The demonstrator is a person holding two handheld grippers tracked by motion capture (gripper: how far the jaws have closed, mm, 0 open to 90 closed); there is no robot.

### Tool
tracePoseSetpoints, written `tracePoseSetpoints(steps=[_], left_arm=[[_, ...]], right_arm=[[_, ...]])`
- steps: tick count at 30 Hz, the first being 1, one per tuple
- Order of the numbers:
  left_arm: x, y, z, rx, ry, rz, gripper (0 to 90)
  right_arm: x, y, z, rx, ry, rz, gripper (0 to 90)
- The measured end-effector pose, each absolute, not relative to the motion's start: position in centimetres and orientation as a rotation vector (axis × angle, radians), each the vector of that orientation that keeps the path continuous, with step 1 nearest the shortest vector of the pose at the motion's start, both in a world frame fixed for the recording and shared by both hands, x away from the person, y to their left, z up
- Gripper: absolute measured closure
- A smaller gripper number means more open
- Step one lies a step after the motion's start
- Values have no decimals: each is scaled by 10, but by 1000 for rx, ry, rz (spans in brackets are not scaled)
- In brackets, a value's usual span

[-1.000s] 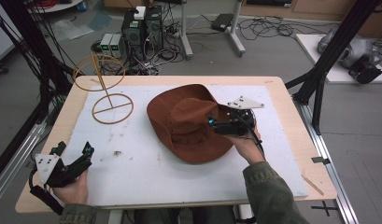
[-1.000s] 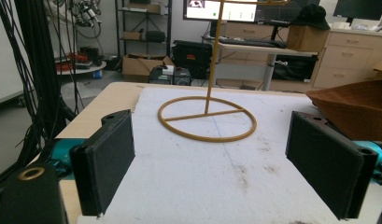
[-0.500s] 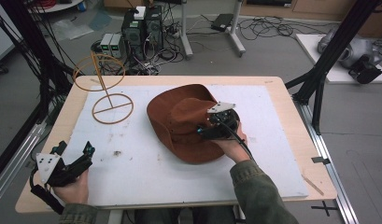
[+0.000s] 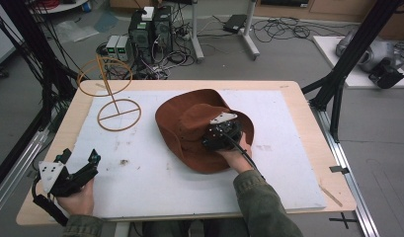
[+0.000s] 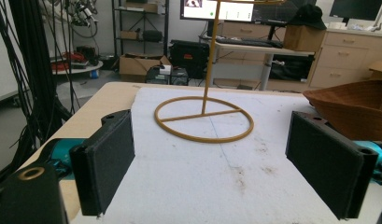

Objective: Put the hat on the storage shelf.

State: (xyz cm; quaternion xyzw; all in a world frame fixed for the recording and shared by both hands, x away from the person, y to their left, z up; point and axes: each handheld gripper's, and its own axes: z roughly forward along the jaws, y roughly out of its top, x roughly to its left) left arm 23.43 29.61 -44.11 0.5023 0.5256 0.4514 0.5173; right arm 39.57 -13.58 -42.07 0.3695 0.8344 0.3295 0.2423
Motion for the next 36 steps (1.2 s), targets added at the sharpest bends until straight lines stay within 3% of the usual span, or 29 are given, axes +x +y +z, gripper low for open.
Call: tracePoseSetpoints(steps=[11,17,36], left_arm=[[235,295,-441,1211,1258,1075,159],[236,292,-441,1218,1249,1072,158],[235,292,-441,1217,1246,1069,159]], right_arm=[[398,-138,-419,1032,2228,1003,307],[397,-143,-417,1027,2244,1094,858],[384,-148,-416,1091,2115,1170,884]])
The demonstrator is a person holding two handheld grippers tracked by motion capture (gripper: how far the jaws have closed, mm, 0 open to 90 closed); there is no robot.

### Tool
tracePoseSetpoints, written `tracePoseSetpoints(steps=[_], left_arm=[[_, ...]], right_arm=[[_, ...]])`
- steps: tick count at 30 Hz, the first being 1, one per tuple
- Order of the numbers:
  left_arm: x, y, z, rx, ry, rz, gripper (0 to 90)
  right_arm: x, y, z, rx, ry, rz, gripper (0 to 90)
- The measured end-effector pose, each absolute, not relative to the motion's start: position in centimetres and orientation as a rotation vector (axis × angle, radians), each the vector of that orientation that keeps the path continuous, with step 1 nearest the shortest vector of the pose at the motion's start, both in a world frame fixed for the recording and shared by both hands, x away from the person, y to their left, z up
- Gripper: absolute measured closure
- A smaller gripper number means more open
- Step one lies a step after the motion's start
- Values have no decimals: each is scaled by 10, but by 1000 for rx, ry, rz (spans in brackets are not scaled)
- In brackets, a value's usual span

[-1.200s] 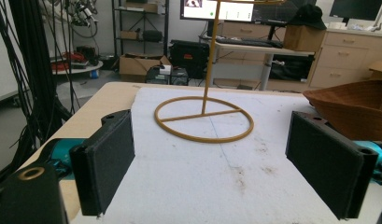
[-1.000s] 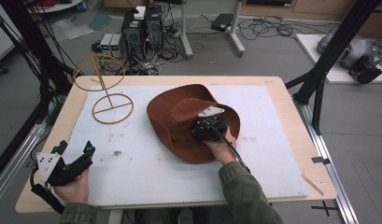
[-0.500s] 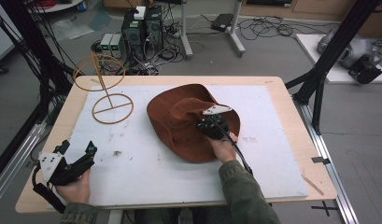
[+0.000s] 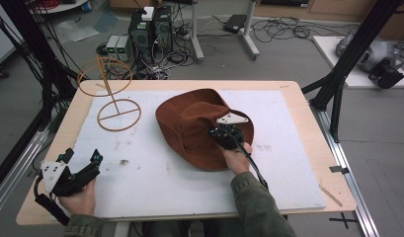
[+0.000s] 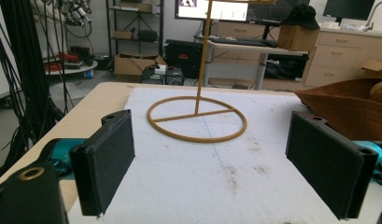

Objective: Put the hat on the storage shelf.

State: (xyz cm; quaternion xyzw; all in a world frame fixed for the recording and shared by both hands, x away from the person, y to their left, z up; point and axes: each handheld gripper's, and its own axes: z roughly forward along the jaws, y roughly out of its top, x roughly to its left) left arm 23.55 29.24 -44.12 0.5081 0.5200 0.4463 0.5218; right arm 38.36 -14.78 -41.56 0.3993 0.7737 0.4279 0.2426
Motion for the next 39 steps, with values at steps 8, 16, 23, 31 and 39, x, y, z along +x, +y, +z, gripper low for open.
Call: tracePoseSetpoints(steps=[8,16,23,31,39], left_arm=[[235,291,-441,1220,1242,1068,158],[236,291,-442,1222,1245,1064,159],[236,290,-442,1226,1242,1059,158],[236,291,-442,1219,1242,1057,159],[236,289,-441,1219,1241,1052,159]], right_arm=[[375,-164,-412,1147,1942,1278,883],[360,-182,-384,1043,1729,1496,881],[349,-190,-371,963,1579,1612,880],[349,-196,-364,969,1518,1662,879],[353,-197,-342,956,1500,1691,879]])
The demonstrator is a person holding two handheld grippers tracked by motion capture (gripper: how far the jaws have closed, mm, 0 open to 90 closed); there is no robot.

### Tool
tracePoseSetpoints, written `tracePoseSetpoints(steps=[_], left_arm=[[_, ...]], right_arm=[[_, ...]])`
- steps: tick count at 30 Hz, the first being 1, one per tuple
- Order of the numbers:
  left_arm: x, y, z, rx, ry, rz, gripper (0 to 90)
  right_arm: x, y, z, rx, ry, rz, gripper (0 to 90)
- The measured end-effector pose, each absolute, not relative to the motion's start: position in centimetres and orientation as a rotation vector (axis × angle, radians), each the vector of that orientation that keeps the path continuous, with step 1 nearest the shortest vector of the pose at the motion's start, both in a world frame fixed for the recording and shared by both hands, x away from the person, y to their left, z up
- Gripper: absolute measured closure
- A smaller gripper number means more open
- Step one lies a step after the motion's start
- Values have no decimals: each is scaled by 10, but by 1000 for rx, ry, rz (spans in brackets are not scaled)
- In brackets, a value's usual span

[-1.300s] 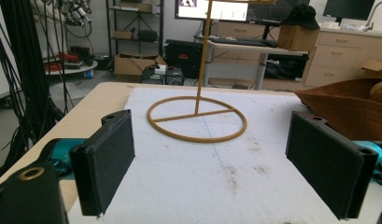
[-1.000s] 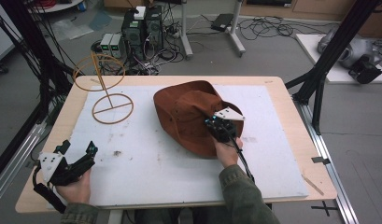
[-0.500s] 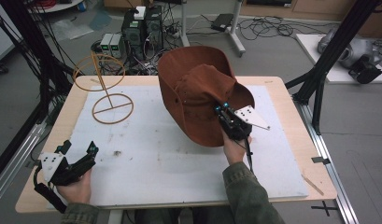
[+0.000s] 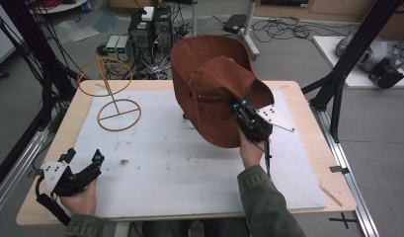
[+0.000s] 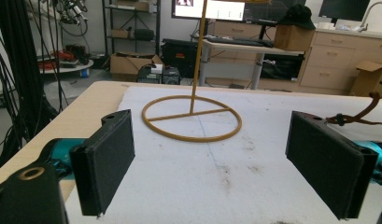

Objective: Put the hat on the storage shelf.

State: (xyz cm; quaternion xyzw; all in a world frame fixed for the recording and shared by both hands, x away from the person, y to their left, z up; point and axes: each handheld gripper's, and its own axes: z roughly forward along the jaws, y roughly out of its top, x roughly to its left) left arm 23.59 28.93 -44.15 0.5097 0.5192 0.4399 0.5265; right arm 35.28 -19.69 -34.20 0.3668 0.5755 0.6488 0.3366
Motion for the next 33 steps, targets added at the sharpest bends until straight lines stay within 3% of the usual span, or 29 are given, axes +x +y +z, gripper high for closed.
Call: tracePoseSetpoints(steps=[18,33], left_arm=[[235,290,-441,1204,1240,1043,158],[237,290,-443,1205,1229,1021,159]], right_arm=[[366,-147,-278,859,1558,1765,877],[400,-40,-211,694,1684,1799,876]])
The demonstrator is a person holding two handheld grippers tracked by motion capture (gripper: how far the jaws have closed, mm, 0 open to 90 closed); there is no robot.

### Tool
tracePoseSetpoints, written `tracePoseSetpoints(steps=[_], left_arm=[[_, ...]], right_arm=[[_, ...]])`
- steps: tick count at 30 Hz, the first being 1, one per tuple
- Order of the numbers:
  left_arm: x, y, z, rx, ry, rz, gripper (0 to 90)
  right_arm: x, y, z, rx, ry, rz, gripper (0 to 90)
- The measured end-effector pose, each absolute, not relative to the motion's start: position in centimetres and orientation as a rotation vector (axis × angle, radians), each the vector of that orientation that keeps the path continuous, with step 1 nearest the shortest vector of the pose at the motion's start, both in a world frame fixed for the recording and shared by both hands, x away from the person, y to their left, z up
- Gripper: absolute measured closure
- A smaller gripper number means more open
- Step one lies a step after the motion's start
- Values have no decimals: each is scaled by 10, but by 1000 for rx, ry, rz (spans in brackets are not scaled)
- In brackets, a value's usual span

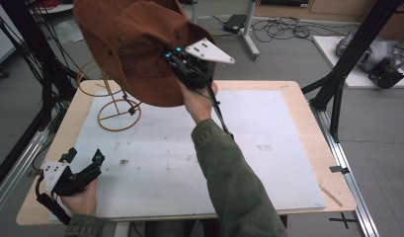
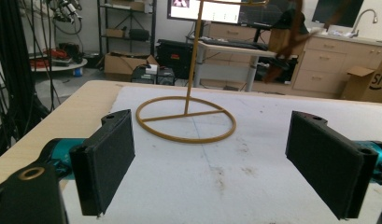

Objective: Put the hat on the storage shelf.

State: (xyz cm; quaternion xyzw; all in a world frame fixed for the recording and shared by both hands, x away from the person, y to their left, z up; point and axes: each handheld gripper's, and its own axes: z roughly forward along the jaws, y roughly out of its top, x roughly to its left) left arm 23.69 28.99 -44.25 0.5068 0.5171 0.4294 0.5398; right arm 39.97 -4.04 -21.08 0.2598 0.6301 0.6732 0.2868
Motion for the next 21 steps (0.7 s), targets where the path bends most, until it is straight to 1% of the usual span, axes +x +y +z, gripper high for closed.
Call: tracePoseSetpoints(steps=[1,2,5,8,9,10,11,16,18,21], left_arm=[[237,290,-442,1204,1227,1023,159],[237,290,-442,1203,1225,1023,159],[236,289,-442,1200,1223,1017,159],[235,288,-443,1202,1217,1013,159],[235,287,-443,1207,1217,1011,159],[234,287,-443,1206,1213,1007,158],[233,286,-443,1205,1210,1005,158],[232,286,-443,1204,1211,1003,159],[231,287,-443,1206,1211,1003,159],[232,287,-444,1206,1215,994,159]], right_arm=[[400,-40,-211,694,1684,1799,876],[404,-22,-202,684,1698,1821,876],[410,0,-193,672,1716,1828,876],[415,23,-188,643,1742,1816,876],[415,23,-188,643,1742,1816,876],[419,39,-187,629,1759,1822,877],[421,44,-187,628,1765,1824,876],[430,68,-196,646,1792,1834,876],[440,86,-210,671,1833,1808,876],[450,99,-225,715,1875,1750,876]])
